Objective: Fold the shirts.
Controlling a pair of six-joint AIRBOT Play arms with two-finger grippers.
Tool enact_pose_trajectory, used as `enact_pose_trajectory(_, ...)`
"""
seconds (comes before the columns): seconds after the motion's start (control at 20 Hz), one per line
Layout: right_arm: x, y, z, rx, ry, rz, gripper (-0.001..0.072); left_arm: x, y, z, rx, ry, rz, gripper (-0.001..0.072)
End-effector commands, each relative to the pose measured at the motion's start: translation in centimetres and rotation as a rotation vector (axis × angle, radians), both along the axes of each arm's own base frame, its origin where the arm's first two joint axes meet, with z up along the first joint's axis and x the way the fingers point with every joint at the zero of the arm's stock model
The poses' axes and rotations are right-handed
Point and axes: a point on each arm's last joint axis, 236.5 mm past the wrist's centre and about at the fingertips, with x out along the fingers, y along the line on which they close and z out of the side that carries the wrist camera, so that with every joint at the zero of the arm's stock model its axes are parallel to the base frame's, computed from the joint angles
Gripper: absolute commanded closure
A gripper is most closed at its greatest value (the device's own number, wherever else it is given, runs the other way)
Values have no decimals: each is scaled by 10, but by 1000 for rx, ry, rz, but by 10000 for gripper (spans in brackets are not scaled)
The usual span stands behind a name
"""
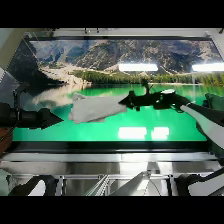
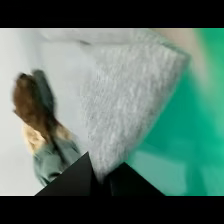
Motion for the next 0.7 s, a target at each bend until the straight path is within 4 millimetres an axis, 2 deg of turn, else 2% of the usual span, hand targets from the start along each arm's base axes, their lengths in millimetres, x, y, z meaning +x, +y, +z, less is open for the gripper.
enact_pose_trajectory(0.0,38,-64,73,30,-178,-142,697,-1,0,0,1,0,-5,687)
enact_pose_trajectory(0.1,44,-151,109,-100,-224,-275,697,0,0,0,5,-11,-15,687)
enact_pose_trajectory(0.2,25,-247,136,-296,-228,-443,698,0,0,-3,2,0,-17,687)
enact_pose_trajectory(0.3,-21,-346,157,-563,-199,-647,698,1,0,-12,-7,35,-25,687)
enact_pose_trajectory(0.35,-58,-393,164,-713,-143,-770,698,2,0,-19,-17,61,-30,687)
enact_pose_trajectory(0.4,-99,-431,169,-848,-71,-875,698,3,0,-26,-25,92,-32,687)
enact_pose_trajectory(0.5,-180,-483,173,-1071,75,-1035,697,3,-2,-40,-38,144,-43,687)
enact_pose_trajectory(0.55,-211,-498,170,-1131,141,-1089,697,3,-5,-46,-45,172,-51,687)
enact_pose_trajectory(0.6,-233,-507,161,-1158,204,-1121,697,2,-8,-51,-55,196,-62,687)
enact_pose_trajectory(0.65,-244,-509,147,-1151,267,-1130,697,2,-14,-55,-80,213,-76,687)
